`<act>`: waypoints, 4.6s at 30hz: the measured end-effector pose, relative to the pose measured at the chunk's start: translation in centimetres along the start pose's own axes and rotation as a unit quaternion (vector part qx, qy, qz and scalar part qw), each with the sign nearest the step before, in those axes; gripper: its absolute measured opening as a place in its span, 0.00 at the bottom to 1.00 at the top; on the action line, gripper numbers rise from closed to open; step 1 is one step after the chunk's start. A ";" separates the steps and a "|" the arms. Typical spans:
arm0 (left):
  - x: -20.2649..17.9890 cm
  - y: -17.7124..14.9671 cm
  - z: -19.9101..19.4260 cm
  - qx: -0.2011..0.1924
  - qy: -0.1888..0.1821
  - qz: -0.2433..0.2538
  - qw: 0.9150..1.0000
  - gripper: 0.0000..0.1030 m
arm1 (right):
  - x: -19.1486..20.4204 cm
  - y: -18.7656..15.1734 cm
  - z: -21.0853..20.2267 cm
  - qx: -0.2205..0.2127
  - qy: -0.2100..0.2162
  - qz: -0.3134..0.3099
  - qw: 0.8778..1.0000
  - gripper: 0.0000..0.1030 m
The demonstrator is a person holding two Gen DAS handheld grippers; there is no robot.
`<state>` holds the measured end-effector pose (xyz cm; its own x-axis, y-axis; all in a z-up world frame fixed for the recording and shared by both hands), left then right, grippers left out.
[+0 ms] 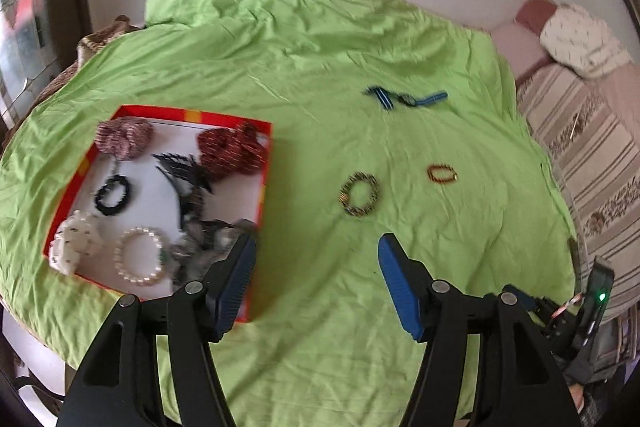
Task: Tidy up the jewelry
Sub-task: 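Move the left tool to the leopard-print scrunchie while the right tool approaches the red bead bracelet, then grasp the leopard-print scrunchie with the left tool while the right tool grasps the red bead bracelet, then carry the scrunchie and red bead bracelet toward the tray with both tools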
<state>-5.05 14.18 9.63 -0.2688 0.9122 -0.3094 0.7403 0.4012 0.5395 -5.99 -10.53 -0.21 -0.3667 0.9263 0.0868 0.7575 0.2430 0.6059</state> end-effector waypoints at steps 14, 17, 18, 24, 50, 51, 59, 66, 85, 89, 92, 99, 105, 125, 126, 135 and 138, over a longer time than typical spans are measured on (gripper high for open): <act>-4.7 -0.5 12.7 0.074 0.014 0.012 0.997 0.61 | -7.1 5.5 4.6 -0.004 0.012 0.039 0.999 0.56; -4.3 0.4 15.2 0.077 0.020 0.007 0.997 0.55 | -8.6 8.5 7.0 -0.006 -0.005 0.022 1.000 0.56; -4.2 0.6 15.8 0.079 0.023 0.005 0.997 0.53 | -9.0 9.0 7.6 -0.004 -0.008 0.020 1.000 0.56; -3.8 1.7 19.1 0.089 0.027 -0.001 0.996 0.53 | -11.7 12.7 12.9 0.006 -0.011 0.045 0.999 0.56; -7.7 -0.5 10.9 0.058 -0.041 0.019 0.997 0.12 | -8.5 11.1 7.4 -0.015 0.016 0.052 0.998 0.08; -7.8 -0.7 9.9 0.055 -0.048 0.017 0.997 0.12 | -8.3 11.1 6.7 -0.019 0.017 0.051 0.998 0.08; -7.0 -1.7 2.1 0.012 -0.073 0.007 0.997 0.12 | -4.9 9.6 -0.5 -0.056 0.034 0.029 0.997 0.08; -3.7 -2.7 -1.6 -0.006 -0.073 -0.025 0.997 0.12 | -1.4 8.4 -3.6 -0.072 0.039 0.005 0.997 0.08; -0.5 -4.6 -6.6 -0.096 0.023 0.020 0.995 0.12 | 5.0 3.6 -6.8 -0.078 0.041 -0.031 0.996 0.08; -0.6 -4.8 -7.0 -0.107 0.037 0.029 0.993 0.12 | 5.1 3.4 -7.0 -0.078 0.040 -0.029 0.996 0.08; -0.6 -4.9 -7.1 -0.111 0.046 0.035 0.992 0.12 | 5.2 3.2 -7.3 -0.080 0.040 -0.027 0.996 0.08; -0.3 -4.9 -7.1 -0.115 0.061 0.043 0.991 0.12 | 5.3 3.1 -7.4 -0.077 0.041 -0.028 0.996 0.08; 0.2 -4.8 -6.8 -0.111 0.065 0.037 0.991 0.12 | 5.9 3.4 -7.0 -0.071 0.042 -0.035 0.996 0.08; 5.1 -3.8 -5.7 -0.114 0.094 0.006 0.989 0.12 | 9.6 4.7 -4.9 -0.049 0.048 -0.068 0.995 0.08; 5.4 -3.7 -5.6 -0.114 0.096 0.005 0.989 0.12 | 9.9 4.8 -4.8 -0.049 0.048 -0.071 0.995 0.08; 9.3 -2.8 -5.5 -0.116 0.104 -0.026 0.987 0.12 | 13.9 7.0 -4.2 -0.045 0.063 -0.106 0.991 0.08; 10.9 -2.4 -5.8 -0.114 0.089 -0.044 0.989 0.12 | 15.1 7.8 -4.1 -0.045 0.070 -0.114 0.990 0.08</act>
<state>-13.33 23.62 9.52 -0.4442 0.8656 -0.2313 0.5571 0.4690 0.6854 -7.84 4.18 9.02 -0.5984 0.7999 0.0447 0.5974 0.4083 0.6902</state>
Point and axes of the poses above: each gripper's, at about its wrist camera, not at the fingertips, and z roughly the way its jaws point, x to its left, y to its top, the point moved 9 cm from there along z, roughly the way its jaws point, and after that the axes turned 14 degrees about -z, right-handed, at the moved point
